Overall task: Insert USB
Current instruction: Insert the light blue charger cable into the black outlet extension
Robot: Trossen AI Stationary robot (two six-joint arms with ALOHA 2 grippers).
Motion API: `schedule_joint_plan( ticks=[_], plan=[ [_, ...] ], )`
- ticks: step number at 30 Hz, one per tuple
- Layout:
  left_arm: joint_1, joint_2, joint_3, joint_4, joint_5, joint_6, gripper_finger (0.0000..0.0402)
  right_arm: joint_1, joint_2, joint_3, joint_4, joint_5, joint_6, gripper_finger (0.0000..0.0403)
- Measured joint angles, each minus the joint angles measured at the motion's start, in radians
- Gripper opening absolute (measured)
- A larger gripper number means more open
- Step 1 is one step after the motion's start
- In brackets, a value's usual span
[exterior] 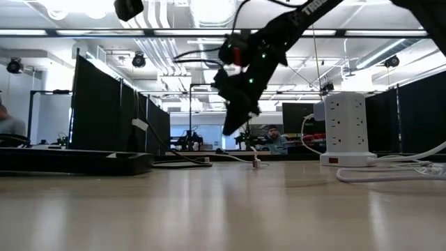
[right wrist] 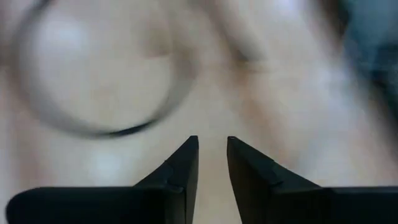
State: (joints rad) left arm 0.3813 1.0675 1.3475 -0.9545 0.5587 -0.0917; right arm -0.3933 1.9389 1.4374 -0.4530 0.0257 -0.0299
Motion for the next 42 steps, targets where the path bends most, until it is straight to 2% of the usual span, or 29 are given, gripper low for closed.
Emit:
schedule_joint_plan(
  ticks=[4, 7, 13, 19, 21, 25, 29, 34, 42],
  plan=[
    [0.0, -0.002, -0.001, 0.03, 0.001, 0.0, 0.0065, -0.093, 0.0, -0.004, -0.066, -0.03, 0.092, 0.0056],
    [0.0, -0.009, -0.002, 0.065, 0.002, 0.0, 0.0065, -0.138, 0.011, -0.013, -0.06, -0.094, 0.116, 0.0058],
    [0.0, -0.026, -0.002, 0.075, 0.006, 0.002, 0.0065, -0.146, 0.036, -0.019, 0.054, -0.137, 0.122, 0.0088],
    [0.0, -0.041, -0.002, 0.088, 0.006, 0.0, 0.0065, -0.169, 0.118, -0.02, 0.22, -0.126, 0.191, 0.0145],
    [0.0, -0.047, -0.002, 0.086, 0.007, -0.015, 0.0065, -0.177, 0.147, -0.012, 0.238, -0.094, 0.195, 0.016],
    [-0.003, -0.064, -0.002, 0.083, 0.008, -0.045, 0.0066, -0.192, 0.204, 0.021, 0.238, -0.076, 0.174, 0.017],
    [-0.003, -0.075, -0.002, 0.085, 0.004, -0.056, 0.0065, -0.201, 0.22, 0.047, 0.179, -0.105, 0.143, 0.0137],
    [-0.004, -0.077, -0.002, 0.09, 0.002, -0.057, 0.0065, -0.207, 0.222, 0.058, 0.07, -0.14, 0.082, 0.0021],
    [-0.01, -0.078, -0.002, 0.088, 0.0, -0.076, 0.0064, -0.161, 0.15, 0.05, -0.198, -0.157, 0.01, 0.0002]
  ],
)
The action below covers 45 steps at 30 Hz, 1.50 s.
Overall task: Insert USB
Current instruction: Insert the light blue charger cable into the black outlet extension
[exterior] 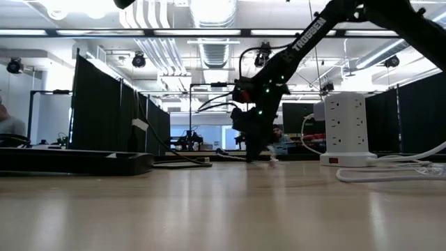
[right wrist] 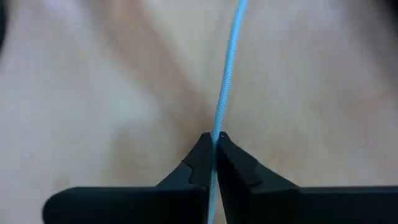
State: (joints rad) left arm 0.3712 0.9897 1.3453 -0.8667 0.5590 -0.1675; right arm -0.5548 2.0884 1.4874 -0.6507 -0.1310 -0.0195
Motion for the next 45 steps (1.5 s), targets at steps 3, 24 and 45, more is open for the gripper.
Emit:
schedule_joint_plan(
  ticks=[3, 24, 45],
  plan=[
    [-0.01, -0.012, 0.0, -0.006, 0.0, -0.002, 0.0064, 0.054, -0.081, -0.005, -0.072, -0.009, -0.002, 0.0001],
    [-0.074, -0.05, 0.0, 0.001, 0.113, 0.139, 0.0064, 0.824, -0.345, -0.018, 0.1, 0.175, 0.526, 0.0],
    [-0.917, -0.004, -0.211, 0.384, -0.792, -0.464, 0.0064, 0.773, -0.12, -0.018, 0.065, 0.146, 0.486, 0.0095]
  ],
)
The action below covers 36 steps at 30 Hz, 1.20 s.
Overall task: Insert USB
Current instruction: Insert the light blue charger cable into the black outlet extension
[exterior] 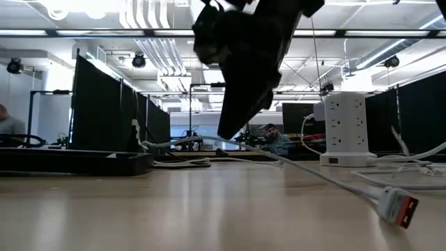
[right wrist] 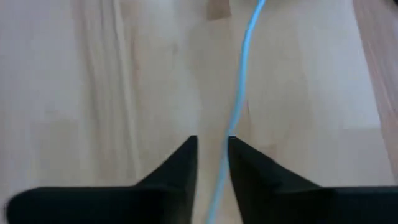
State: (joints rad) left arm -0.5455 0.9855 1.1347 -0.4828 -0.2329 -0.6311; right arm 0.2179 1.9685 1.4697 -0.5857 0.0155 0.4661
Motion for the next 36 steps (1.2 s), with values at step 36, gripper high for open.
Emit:
schedule_joint_plan(
  ticks=[36],
  plan=[
    [-0.057, 0.696, -0.047, 0.535, 0.164, 0.374, 0.0064, 0.521, -0.226, -0.002, -0.226, 0.147, 1.377, 0.0183]
  ],
)
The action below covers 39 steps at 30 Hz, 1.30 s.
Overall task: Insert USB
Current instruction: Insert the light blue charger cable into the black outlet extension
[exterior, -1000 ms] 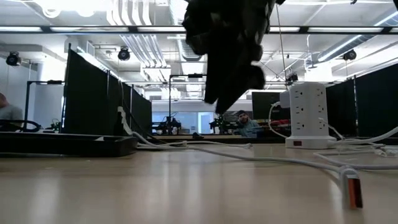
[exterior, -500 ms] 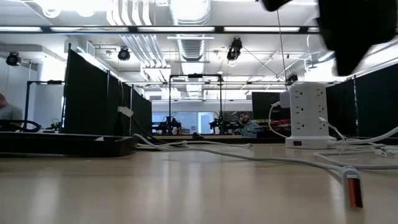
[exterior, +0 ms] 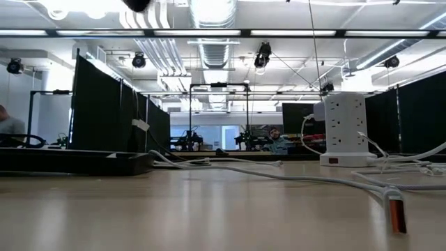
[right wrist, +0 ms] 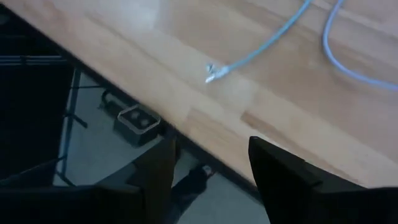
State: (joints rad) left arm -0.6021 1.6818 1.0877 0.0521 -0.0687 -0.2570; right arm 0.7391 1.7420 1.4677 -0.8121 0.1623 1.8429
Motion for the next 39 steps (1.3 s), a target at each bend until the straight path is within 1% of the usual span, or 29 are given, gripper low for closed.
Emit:
schedule_joint_plan(
  ticks=[2, 4, 8, 11, 13, 15, 20, 23, 26, 29, 31, 33, 37, 39],
  plan=[
    [0.01, 0.076, 0.026, 0.063, 0.061, 0.005, 0.0064, 0.008, -0.011, 0.0, -0.015, 0.006, 0.039, 0.0176],
    [0.02, 0.149, 0.078, 0.071, 0.089, 0.017, 0.0064, 0.017, -0.016, 0.0, -0.013, 0.036, 0.075, 0.0168],
    [0.033, 0.274, 0.198, 0.053, 0.096, 0.07, 0.0064, 0.042, -0.017, 0.0, -0.013, 0.076, 0.111, 0.0151],
    [0.051, 0.354, 0.282, 0.012, 0.096, 0.068, 0.0064, 0.053, -0.017, 0.0, -0.013, 0.081, 0.136, 0.014],
    [0.068, 0.408, 0.336, -0.033, 0.066, 0.046, 0.0064, 0.06, -0.017, 0.0, -0.012, 0.099, 0.139, 0.0133],
    [0.092, 0.458, 0.387, -0.1, 0.045, -0.013, 0.0064, 0.062, -0.017, 0.0, -0.011, 0.107, 0.14, 0.0125],
    [0.137, 0.55, 0.497, -0.252, 0.042, -0.21, 0.0064, 0.068, -0.017, 0.0, -0.005, 0.11, 0.14, 0.0108],
    [0.148, 0.568, 0.516, -0.268, 0.081, -0.277, 0.0064, 0.071, -0.017, 0.0, -0.005, 0.113, 0.138, 0.01],
    [0.154, 0.569, 0.52, -0.27, 0.138, -0.339, 0.0067, 0.075, -0.017, 0.0, -0.006, 0.148, 0.136, 0.0095],
    [0.157, 0.569, 0.52, -0.265, 0.196, -0.416, 0.0078, 0.081, -0.017, 0.0, -0.009, 0.174, 0.133, 0.0094],
    [0.157, 0.569, 0.52, -0.254, 0.218, -0.494, 0.009, 0.085, -0.017, 0.0, -0.018, 0.179, 0.133, 0.0099],
    [0.159, 0.567, 0.52, -0.232, 0.212, -0.587, 0.0104, 0.091, -0.017, 0.0, -0.044, 0.179, 0.134, 0.0107],
    [0.178, 0.564, 0.52, -0.227, 0.123, -0.828, 0.0134, 0.105, -0.017, 0.0, -0.107, 0.173, 0.136, 0.0125],
    [0.197, 0.564, 0.52, -0.221, 0.095, -0.895, 0.0149, 0.114, -0.017, 0.0, -0.136, 0.17, 0.136, 0.0133]
  ],
)
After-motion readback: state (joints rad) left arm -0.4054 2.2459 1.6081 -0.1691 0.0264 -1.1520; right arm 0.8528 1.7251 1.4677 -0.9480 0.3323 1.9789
